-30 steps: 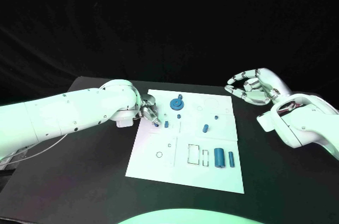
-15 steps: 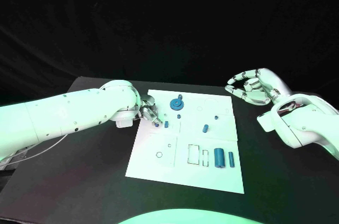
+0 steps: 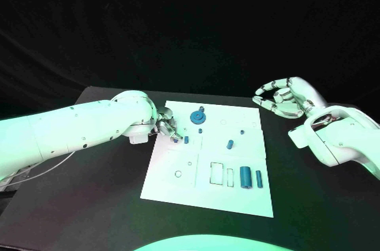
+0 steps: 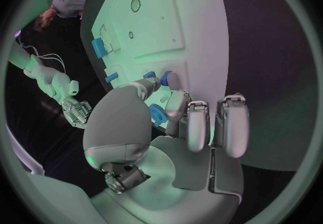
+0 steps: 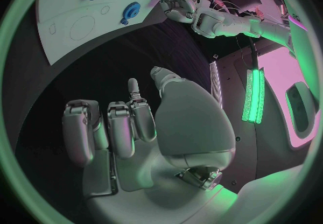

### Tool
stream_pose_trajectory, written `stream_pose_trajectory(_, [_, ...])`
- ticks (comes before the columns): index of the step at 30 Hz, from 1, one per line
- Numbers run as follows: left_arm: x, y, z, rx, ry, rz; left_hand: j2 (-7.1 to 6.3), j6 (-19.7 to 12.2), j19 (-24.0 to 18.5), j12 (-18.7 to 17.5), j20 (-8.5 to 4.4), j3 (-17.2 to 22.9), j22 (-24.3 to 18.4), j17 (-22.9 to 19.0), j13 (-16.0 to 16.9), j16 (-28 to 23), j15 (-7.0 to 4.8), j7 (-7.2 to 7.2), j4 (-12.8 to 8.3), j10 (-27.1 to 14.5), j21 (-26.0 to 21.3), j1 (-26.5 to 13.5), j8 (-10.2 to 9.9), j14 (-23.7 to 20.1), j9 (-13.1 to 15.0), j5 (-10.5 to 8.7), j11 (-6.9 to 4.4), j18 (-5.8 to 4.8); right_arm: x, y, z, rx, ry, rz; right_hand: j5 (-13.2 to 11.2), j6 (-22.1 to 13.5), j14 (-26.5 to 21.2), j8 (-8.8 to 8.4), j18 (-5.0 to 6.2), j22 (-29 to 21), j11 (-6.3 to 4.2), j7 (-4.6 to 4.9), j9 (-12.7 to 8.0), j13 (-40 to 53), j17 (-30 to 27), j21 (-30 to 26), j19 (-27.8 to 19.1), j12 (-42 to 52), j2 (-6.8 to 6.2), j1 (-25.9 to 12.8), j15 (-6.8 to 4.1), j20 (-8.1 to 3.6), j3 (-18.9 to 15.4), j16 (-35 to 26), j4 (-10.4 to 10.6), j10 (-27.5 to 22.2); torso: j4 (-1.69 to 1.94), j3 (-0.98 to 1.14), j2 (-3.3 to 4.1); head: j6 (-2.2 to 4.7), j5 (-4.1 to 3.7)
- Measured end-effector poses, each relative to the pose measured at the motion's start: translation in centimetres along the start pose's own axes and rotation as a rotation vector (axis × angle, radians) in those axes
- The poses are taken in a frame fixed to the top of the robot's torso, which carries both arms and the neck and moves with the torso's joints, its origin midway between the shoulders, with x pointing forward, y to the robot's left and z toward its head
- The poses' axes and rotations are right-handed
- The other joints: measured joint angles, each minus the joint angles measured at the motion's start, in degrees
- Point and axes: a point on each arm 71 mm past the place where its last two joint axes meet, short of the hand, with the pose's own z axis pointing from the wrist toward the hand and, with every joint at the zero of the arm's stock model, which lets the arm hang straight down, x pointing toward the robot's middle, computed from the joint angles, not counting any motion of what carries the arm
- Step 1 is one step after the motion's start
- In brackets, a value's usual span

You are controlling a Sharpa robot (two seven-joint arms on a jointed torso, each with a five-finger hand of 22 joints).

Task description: Assemble the parts on the task board

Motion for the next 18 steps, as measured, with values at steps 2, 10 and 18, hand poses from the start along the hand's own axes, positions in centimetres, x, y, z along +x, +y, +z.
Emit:
stream_pose_trajectory(2, [0.01,0.06,-0.04,0.0,-0.001,-0.002,0.0,0.2,0.0,0.0,0.0,-0.5,0.0,0.0,0.0,0.0,0.0,0.15,0.5,0.0,0.0,0.0,0.0,0.0,0.0,0.0,0.0,0.0,-0.01,0.0,-0.01,0.0,0.0,0.0,0.0,0.0,0.0,0.0,0.0,0.0,0.0,0.0,0.0,0.0,0.0,0.0,0.0,0.0,0.0,0.0,0.0,0.0,0.0,0.0,0.0,0.0,-0.01,0.0,0.01,0.01,-0.03])
stream_pose_trajectory(10, [-0.05,0.35,-0.29,-0.001,-0.015,-0.014,0.49,0.1,0.0,-0.3,0.0,-2.0,0.0,0.0,-0.3,0.0,0.0,0.15,1.0,0.0,0.0,-1.0,-0.2,0.0,0.0,-0.23,0.0,0.0,-0.03,-0.01,-0.01,0.0,-0.001,0.0,0.0,0.0,0.0,0.0,0.0,0.0,0.0,0.0,0.0,0.0,0.0,0.0,0.0,0.0,0.0,0.0,0.0,0.0,0.0,0.0,0.0,0.0,0.02,-0.01,0.01,0.01,-0.25])
stream_pose_trajectory(18, [-0.62,0.4,-0.79,0.008,-0.053,-0.04,1.24,-0.1,0.0,-0.6,0.0,-5.1,0.0,0.0,-0.7,0.0,0.0,0.37,1.1,-0.5,-0.2,-4.4,-0.5,0.0,0.0,-2.48,0.0,0.0,-0.05,-0.02,-0.01,0.0,-0.004,-0.001,0.0,0.0,0.0,0.23,0.0,0.0,0.0,0.0,0.0,0.0,0.0,0.0,0.0,-0.2,0.31,-0.3,0.0,0.0,0.0,0.0,0.0,0.0,0.02,0.04,-0.04,0.0,-0.29])
